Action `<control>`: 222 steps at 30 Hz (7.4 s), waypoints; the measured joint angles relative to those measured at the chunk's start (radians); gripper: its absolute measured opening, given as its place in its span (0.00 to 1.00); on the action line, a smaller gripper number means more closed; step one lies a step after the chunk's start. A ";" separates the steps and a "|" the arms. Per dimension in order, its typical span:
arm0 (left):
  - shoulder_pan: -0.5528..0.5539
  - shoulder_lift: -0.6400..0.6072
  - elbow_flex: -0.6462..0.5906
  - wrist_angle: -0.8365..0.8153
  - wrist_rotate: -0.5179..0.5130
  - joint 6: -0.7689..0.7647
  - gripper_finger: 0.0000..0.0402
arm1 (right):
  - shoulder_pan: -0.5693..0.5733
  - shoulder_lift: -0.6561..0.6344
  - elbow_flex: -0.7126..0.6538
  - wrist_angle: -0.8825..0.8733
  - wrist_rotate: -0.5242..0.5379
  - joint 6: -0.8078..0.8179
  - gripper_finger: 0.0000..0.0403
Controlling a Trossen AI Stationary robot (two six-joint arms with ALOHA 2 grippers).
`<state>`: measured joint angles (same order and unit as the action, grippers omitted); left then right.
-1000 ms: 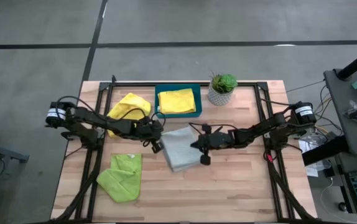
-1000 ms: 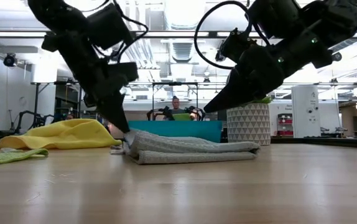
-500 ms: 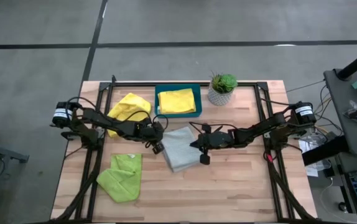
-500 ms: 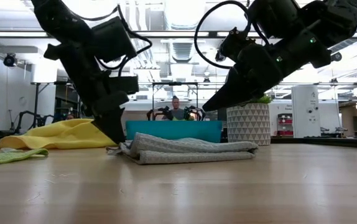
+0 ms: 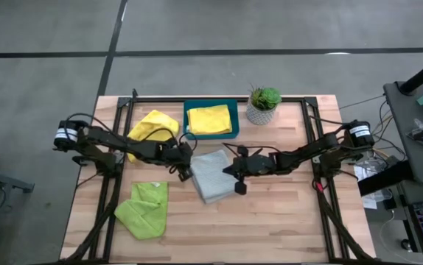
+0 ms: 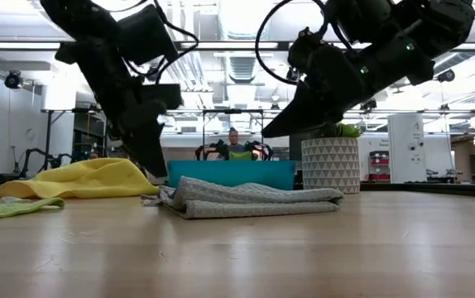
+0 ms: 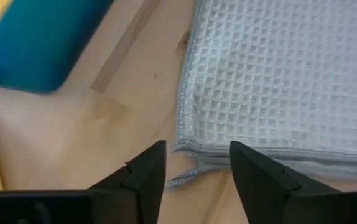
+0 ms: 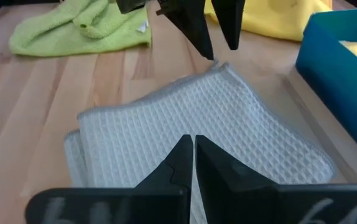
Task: Fold microfiber towels
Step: Fold the gray microfiber cloth
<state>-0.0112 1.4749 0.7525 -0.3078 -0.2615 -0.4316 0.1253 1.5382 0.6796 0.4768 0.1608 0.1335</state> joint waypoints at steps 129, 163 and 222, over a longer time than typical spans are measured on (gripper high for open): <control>-0.171 -0.058 0.029 0.219 0.065 0.212 0.00 | 0.014 -0.104 0.019 -0.521 -0.090 0.662 0.60; -0.238 0.109 -0.040 0.240 0.156 0.072 0.00 | -0.117 0.076 0.019 -0.250 -0.194 0.559 0.60; -0.243 0.216 -0.195 0.740 0.083 0.153 0.00 | -0.142 0.097 0.531 -0.981 -0.135 0.245 0.02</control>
<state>-0.2544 1.6906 0.5575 0.4323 -0.1782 -0.2783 -0.0163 1.6356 1.2108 -0.5045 0.0254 0.3781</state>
